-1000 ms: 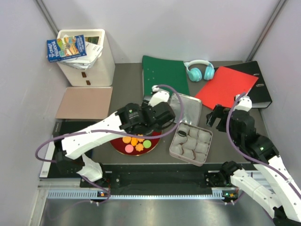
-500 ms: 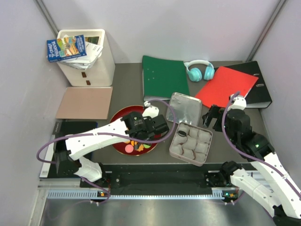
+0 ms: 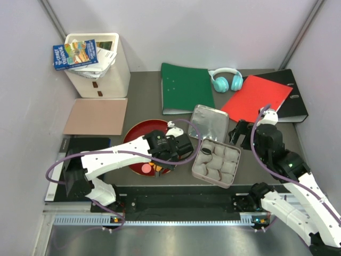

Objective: Pack the cookies

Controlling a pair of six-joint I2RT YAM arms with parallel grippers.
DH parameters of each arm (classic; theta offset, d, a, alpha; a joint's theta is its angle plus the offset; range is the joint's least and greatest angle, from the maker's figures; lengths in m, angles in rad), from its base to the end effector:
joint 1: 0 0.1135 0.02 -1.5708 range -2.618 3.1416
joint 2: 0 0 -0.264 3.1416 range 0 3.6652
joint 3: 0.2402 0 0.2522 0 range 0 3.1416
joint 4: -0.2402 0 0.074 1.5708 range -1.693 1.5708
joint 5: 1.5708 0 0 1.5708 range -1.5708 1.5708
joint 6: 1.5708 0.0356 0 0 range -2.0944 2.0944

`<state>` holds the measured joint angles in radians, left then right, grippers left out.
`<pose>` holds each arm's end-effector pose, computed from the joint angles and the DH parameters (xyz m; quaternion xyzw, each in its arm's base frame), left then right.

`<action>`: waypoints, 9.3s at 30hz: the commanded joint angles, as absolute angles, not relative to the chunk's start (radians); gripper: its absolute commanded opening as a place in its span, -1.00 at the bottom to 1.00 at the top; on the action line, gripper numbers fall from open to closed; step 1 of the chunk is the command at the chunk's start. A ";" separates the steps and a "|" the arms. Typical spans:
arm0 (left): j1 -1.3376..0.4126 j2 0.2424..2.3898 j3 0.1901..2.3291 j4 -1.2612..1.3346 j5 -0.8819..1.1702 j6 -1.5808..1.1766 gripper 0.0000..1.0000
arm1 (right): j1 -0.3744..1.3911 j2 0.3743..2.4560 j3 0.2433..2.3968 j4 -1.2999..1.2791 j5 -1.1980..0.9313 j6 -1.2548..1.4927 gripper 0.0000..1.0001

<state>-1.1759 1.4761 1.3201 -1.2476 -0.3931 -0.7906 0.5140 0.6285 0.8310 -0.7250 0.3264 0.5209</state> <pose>0.1142 -0.2386 0.2921 0.1711 0.9624 0.0397 0.2074 0.1168 0.0528 0.3230 0.0843 0.8540 0.1220 0.4988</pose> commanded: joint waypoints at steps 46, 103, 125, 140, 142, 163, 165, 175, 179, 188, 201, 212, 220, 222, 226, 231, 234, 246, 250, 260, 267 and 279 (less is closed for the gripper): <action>-1.175 1.509 1.374 -1.321 -0.423 -0.721 0.23 | 0.509 0.624 0.808 -0.673 0.314 0.528 0.98; -0.914 1.305 0.726 -0.629 -0.146 -0.650 0.86 | 0.514 0.643 0.762 -0.643 0.275 0.549 0.98; -0.916 1.279 0.902 -0.851 -0.196 -0.652 -0.04 | 0.514 0.649 0.756 -0.627 0.268 0.546 0.98; -0.916 1.213 1.152 -1.083 -0.295 -0.630 -0.04 | 0.514 0.661 0.753 -0.597 0.249 0.549 0.98; -0.916 1.212 1.141 -1.081 -0.290 -0.635 -0.05 | 0.514 0.661 0.755 -0.597 0.248 0.546 0.98; -1.045 1.459 1.425 -0.870 -0.189 -0.543 -0.16 | 0.503 0.678 0.864 -0.672 0.379 0.497 0.98; -1.066 1.509 1.459 -0.841 -0.173 -0.525 -0.16 | 0.489 0.670 0.865 -0.693 0.387 0.512 0.98; -1.108 1.649 1.581 -0.724 -0.100 -0.457 -0.15 | 0.463 0.631 0.879 -0.761 0.411 0.523 0.98; -1.117 1.693 1.618 -0.719 -0.074 -0.445 -0.16 | 0.465 0.612 0.876 -0.779 0.416 0.532 0.98; -1.196 1.664 1.577 -0.759 -0.064 -0.439 -0.16 | 0.465 0.595 0.856 -0.789 0.417 0.532 0.98; -1.204 1.640 1.489 -0.719 -0.058 -0.460 -0.13 | 0.465 0.606 0.845 -0.765 0.384 0.534 0.98; -1.204 1.657 1.506 -0.698 -0.064 -0.437 0.05 | 0.465 0.604 0.844 -0.772 0.383 0.534 0.98; -1.204 1.657 1.506 -0.701 -0.072 -0.439 0.23 | 0.465 0.611 0.841 -0.762 0.377 0.534 0.98; -1.204 1.648 1.506 -0.713 -0.101 -0.446 0.19 | 0.465 0.612 0.842 -0.761 0.374 0.534 0.98; -1.203 1.559 1.494 -0.782 -0.247 -0.497 0.11 | 0.465 0.614 0.853 -0.758 0.374 0.529 0.98; -1.178 1.415 1.425 -0.943 -0.475 -0.595 0.08 | 0.465 0.620 0.845 -0.729 0.364 0.525 0.98; -1.131 1.356 1.391 -1.047 -0.512 -0.685 0.04 | 0.465 0.635 0.833 -0.704 0.342 0.529 0.98; -1.034 1.293 1.189 -1.286 -0.407 -1.018 0.12 | 0.465 0.672 0.795 -0.638 0.276 0.545 0.98; -1.034 1.278 1.167 -1.258 -0.365 -1.012 0.19 | 0.471 0.672 0.785 -0.630 0.270 0.546 0.98; -1.037 1.331 1.172 -1.157 -0.316 -0.954 0.22 | 0.474 0.664 0.792 -0.656 0.278 0.546 0.98; -1.039 1.319 1.137 -1.155 -0.287 -0.959 0.17 | 0.474 0.655 0.778 -0.657 0.287 0.548 0.98; -1.049 1.312 1.114 -1.138 -0.285 -0.962 -0.23 | 0.474 0.661 0.770 -0.646 0.278 0.548 0.98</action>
<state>-1.0405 1.3376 1.0973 -1.1625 -0.2752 -0.9657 0.4747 0.6674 0.7719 -0.6754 0.2752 0.5434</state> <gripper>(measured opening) 0.427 0.990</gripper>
